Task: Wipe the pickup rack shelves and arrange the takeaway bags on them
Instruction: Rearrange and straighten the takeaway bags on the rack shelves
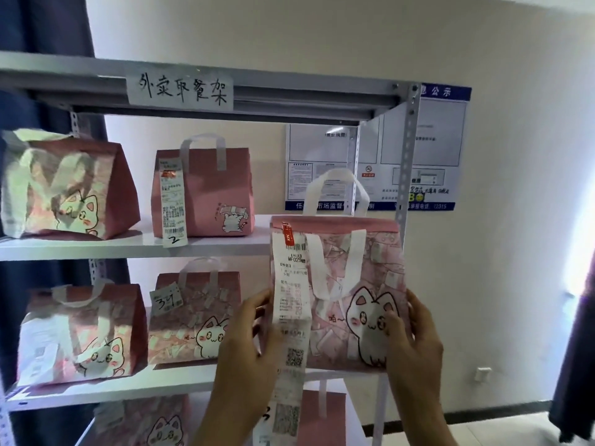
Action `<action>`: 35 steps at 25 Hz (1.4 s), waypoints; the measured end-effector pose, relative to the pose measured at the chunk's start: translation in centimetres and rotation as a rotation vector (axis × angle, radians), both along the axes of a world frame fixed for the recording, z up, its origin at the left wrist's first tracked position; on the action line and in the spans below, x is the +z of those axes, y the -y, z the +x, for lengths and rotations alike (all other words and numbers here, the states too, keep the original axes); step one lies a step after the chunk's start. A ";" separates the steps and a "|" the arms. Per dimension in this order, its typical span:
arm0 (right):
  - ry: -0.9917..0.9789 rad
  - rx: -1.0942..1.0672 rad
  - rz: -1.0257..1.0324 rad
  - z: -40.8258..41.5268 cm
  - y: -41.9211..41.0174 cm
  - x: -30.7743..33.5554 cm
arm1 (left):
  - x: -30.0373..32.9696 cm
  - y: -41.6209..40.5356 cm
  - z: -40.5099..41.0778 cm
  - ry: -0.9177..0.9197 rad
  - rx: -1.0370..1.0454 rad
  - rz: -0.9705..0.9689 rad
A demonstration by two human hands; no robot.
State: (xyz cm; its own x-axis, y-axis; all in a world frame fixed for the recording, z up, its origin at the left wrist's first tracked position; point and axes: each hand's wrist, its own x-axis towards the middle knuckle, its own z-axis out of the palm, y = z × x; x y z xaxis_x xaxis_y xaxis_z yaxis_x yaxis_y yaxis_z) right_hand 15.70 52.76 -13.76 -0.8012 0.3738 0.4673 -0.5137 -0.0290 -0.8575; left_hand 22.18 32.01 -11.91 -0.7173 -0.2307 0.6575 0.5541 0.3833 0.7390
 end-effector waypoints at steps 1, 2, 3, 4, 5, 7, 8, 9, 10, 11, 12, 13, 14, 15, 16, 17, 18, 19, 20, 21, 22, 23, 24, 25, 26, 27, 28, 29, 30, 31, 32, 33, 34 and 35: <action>-0.020 0.002 0.012 -0.4 -0.2 1.3 | 0.8 0.0 -0.4 -0.017 0.009 -0.020; -0.035 0.003 0.030 -1.0 -0.5 2.5 | 1.5 0.0 -0.9 -0.028 0.023 -0.043; -0.047 0.010 0.048 -1.7 -0.6 3.9 | 2.4 0.1 -1.6 -0.032 0.033 -0.064; -0.053 0.019 0.061 -2.6 -0.7 5.3 | 3.4 0.2 -2.5 -0.031 0.036 -0.076; -0.057 0.030 0.072 -3.6 -0.8 6.6 | 4.5 0.3 -3.4 -0.023 0.032 -0.076; -0.067 0.038 0.102 -6.0 -0.9 9.3 | 6.6 0.6 -5.4 -0.020 0.035 -0.068; -0.069 0.036 0.120 -7.1 -0.8 10.6 | 7.6 0.8 -6.3 -0.026 0.046 -0.065; -0.073 0.039 0.130 -8.3 -0.7 11.8 | 8.5 1.0 -7.2 -0.035 0.057 -0.066; -0.078 0.045 0.129 -9.4 -0.5 12.8 | 9.2 1.1 -8.1 -0.041 0.060 -0.070; -0.085 0.054 0.125 -10.6 -0.4 13.7 | 9.8 1.2 -9.1 -0.043 0.057 -0.071; -0.087 0.057 0.119 -11.8 -0.3 14.4 | 10.3 1.3 -10.1 -0.043 0.053 -0.073; -0.088 0.060 0.110 -12.9 -0.1 15.0 | 10.8 1.4 -11.1 -0.045 0.060 -0.079; -0.096 0.062 0.096 -14.2 0.0 15.4 | 11.2 1.5 -12.2 -0.049 0.081 -0.093; -0.108 0.064 0.080 -15.4 0.1 15.6 | 11.5 1.6 -13.2 -0.052 0.112 -0.113; -0.119 0.056 0.071 -16.7 0.3 15.6 | 11.8 1.7 -14.4 -0.052 0.149 -0.131; -0.121 0.044 0.070 -17.9 0.4 15.5 | 12.1 1.8 -15.4 -0.045 0.186 -0.144; -0.115 0.039 0.072 -19.0 0.6 15.3 | 12.2 2.0 -16.5 -0.036 0.218 -0.152; -0.112 0.052 0.069 -20.0 0.7 15.1 | 12.2 2.2 -17.5 -0.033 0.236 -0.151; -0.111 0.068 0.067 -21.1 0.7 14.8 | 12.1 2.4 -18.5 -0.037 0.235 -0.141; -0.111 0.087 0.067 -22.3 0.7 14.5 | 11.9 2.5 -19.5 -0.041 0.222 -0.127; -0.109 0.103 0.071 -23.4 0.7 14.2 | 11.7 2.5 -20.5 -0.036 0.205 -0.114; -0.114 0.113 0.077 -24.4 0.7 13.9 | 11.5 2.5 -21.2 -0.023 0.190 -0.098; -0.125 0.124 0.083 -25.0 0.8 13.7 | 11.5 2.5 -21.7 -0.004 0.183 -0.077; -0.134 0.142 0.088 -25.8 0.8 13.6 | 11.4 2.5 -22.5 0.015 0.189 -0.057; -0.135 0.156 0.093 -26.7 0.8 13.4 | 11.2 2.4 -23.3 0.026 0.200 -0.041; -0.135 0.167 0.098 -27.4 0.7 13.3 | 11.0 2.3 -24.1 0.028 0.210 -0.026; -0.131 0.173 0.105 -28.0 0.7 13.3 | 10.7 2.3 -24.9 0.026 0.217 -0.009; -0.131 0.174 0.114 -28.4 0.7 13.3 | 10.3 2.2 -25.6 0.032 0.217 0.008; -0.137 0.172 0.123 -28.8 0.7 13.2 | 10.0 2.1 -26.2 0.045 0.215 0.015; -0.145 0.163 0.132 -29.1 0.8 13.1 | 9.7 2.0 -26.7 0.060 0.215 0.016; -0.153 0.151 0.139 -29.4 0.8 13.0 | 9.5 1.9 -27.1 0.075 0.212 0.019; -0.154 0.141 0.143 -29.6 0.8 12.9 | 9.4 1.8 -27.4 0.089 0.209 0.025; -0.150 0.133 0.144 -29.7 0.8 12.7 | 9.3 1.7 -27.7 0.104 0.207 0.032; -0.145 0.126 0.141 -29.9 0.7 12.7 | 9.4 1.6 -28.0 0.118 0.206 0.038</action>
